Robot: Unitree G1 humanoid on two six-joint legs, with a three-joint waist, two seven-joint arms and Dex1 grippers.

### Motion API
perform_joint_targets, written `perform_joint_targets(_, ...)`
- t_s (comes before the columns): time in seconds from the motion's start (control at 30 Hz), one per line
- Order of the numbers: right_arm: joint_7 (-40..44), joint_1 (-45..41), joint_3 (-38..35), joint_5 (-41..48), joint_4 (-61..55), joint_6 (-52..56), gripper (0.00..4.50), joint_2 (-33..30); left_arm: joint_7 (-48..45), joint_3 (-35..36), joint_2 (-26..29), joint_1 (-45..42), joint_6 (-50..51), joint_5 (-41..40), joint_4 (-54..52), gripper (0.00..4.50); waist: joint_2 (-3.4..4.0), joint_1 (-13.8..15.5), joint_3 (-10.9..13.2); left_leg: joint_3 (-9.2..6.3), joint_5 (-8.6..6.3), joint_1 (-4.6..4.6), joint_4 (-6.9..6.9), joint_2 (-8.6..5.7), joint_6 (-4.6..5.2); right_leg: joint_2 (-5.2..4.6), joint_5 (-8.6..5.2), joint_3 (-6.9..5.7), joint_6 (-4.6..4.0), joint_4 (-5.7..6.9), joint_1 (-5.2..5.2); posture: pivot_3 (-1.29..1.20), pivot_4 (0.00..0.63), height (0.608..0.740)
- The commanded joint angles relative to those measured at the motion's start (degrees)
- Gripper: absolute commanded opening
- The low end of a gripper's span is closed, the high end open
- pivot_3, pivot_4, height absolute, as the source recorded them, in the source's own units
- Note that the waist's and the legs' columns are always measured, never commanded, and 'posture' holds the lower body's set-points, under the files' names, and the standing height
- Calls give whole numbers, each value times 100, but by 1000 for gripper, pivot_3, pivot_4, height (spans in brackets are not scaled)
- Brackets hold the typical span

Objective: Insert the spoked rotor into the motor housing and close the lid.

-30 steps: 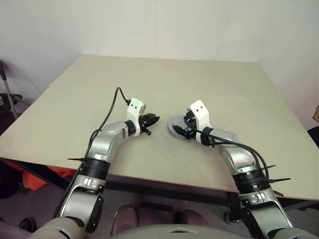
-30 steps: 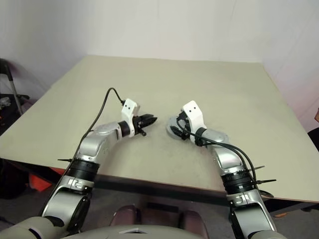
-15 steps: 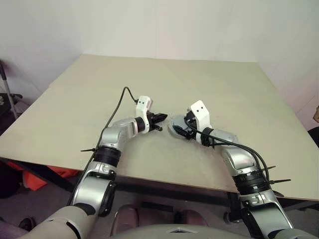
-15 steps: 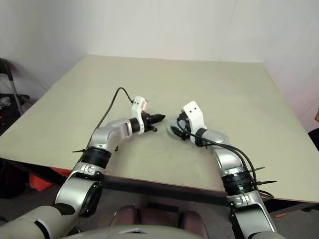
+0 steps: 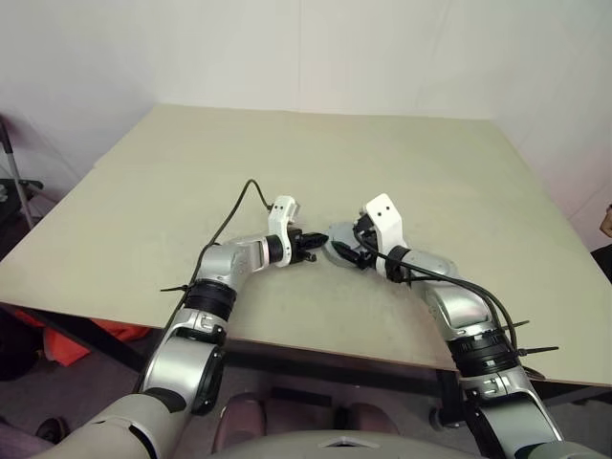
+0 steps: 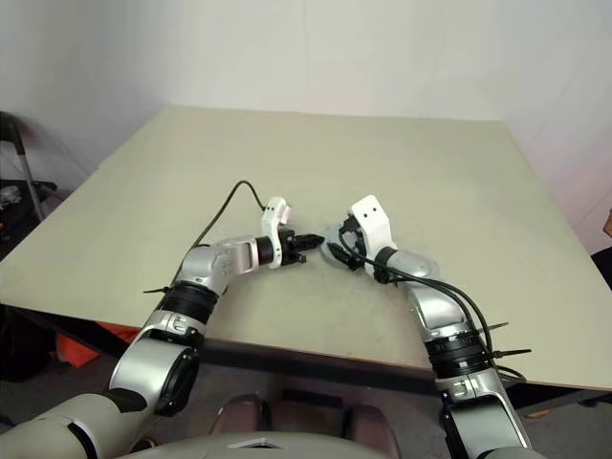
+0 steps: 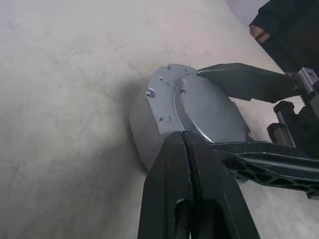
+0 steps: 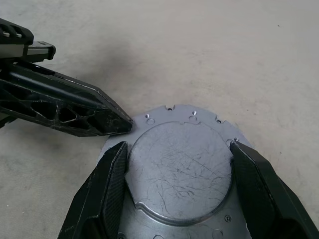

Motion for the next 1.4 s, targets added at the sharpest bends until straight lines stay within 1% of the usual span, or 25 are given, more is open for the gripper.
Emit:
perform_joint_targets(0.03,-81,106,25,-138,176,242,3166,-45,238,-18,-27,-129,175,140,392,44,0,3,-1,0,0,0,-1,0,0,0,0,0,0,-3,3,0,0,740)
perform_joint_targets(0.13,-76,79,20,-128,134,269,3166,-53,256,-62,-165,-272,250,149,554,44,5,7,-5,-1,0,7,-4,-1,0,0,-1,-2,1,-25,22,0,0,740)
perform_joint_targets(0.27,-67,80,10,-108,82,317,3166,-42,309,-125,-269,-436,324,241,797,44,1,4,-5,-1,0,36,-33,-3,1,-20,-4,-10,8,-96,80,0,0,740)
perform_joint_targets(0.4,-60,87,-49,-47,29,410,3166,-33,269,-177,-237,-401,315,314,849,44,-13,-7,-14,-1,-1,46,-52,-33,3,-65,-10,-13,24,-116,88,0,0,740)
perform_joint_targets(0.47,17,92,-85,32,0,477,3166,-29,242,-181,-222,-376,324,315,833,44,-24,-7,-21,-1,-3,47,-52,-38,6,-68,-11,-13,26,-117,92,0,0,740)
perform_joint_targets(0.53,182,124,-61,130,-137,540,3901,-52,237,-176,-211,-372,313,320,845,0,-27,-5,-23,-1,-5,47,-52,-37,11,-68,-11,-13,27,-118,92,0,0,740)
perform_joint_targets(0.57,228,136,-45,147,-221,563,4090,-60,234,-175,-207,-374,310,322,850,0,-27,-2,-23,-1,-6,47,-53,-37,12,-68,-11,-13,27,-118,92,0,0,740)
perform_joint_targets(0.6,237,142,-29,132,-302,572,4434,-69,231,-172,-204,-375,311,321,850,0,-27,0,-23,-1,-6,47,-54,-37,12,-68,-11,-14,27,-118,91,0,0,740)
perform_joint_targets(0.63,244,144,-17,111,-367,570,4474,-81,227,-172,-202,-374,312,322,845,0,-27,3,-23,-1,-7,46,-57,-37,13,-68,-11,-15,28,-118,91,0,0,740)
perform_joint_targets(0.77,410,162,-81,275,-953,778,4474,-189,230,-160,-186,-367,315,326,829,0,-26,12,-22,-2,-10,36,-60,-37,19,-69,-12,-15,29,-119,85,0,0,740)
perform_joint_targets(1.0,466,84,-558,830,-1959,1484,4474,-320,161,-132,-162,-362,280,279,833,0,-20,31,-20,-1,-26,17,-71,-37,44,-69,-20,-20,41,-118,69,0,0,740)
perform_joint_targets(1.03,435,50,-643,910,-2049,1580,4474,-317,108,-121,-165,-346,298,240,787,0,-20,37,-20,-1,-24,14,-71,-37,42,-69,-12,-21,28,-117,68,0,0,740)
perform_joint_targets(1.07,407,21,-714,981,-2121,1663,4474,-312,55,-114,-169,-330,326,202,739,0,-20,40,-19,-1,-25,10,-71,-39,42,-70,-6,-20,18,-118,68,0,0,740)
perform_joint_targets(1.13,343,-15,-806,1070,-2202,1775,4474,-306,-9,-121,-178,-300,372,164,656,0,-19,41,-18,-1,-28,3,-71,-45,44,-75,-10,-20,22,-119,64,0,0,740)
perform_joint_targets(1.4,144,109,-858,1139,-2243,1957,4474,-336,-457,9,-235,-102,580,-282,-29,0,-3,38,-6,1,-31,-1,-73,-47,45,-79,-15,-21,29,-120,60,0,0,740)
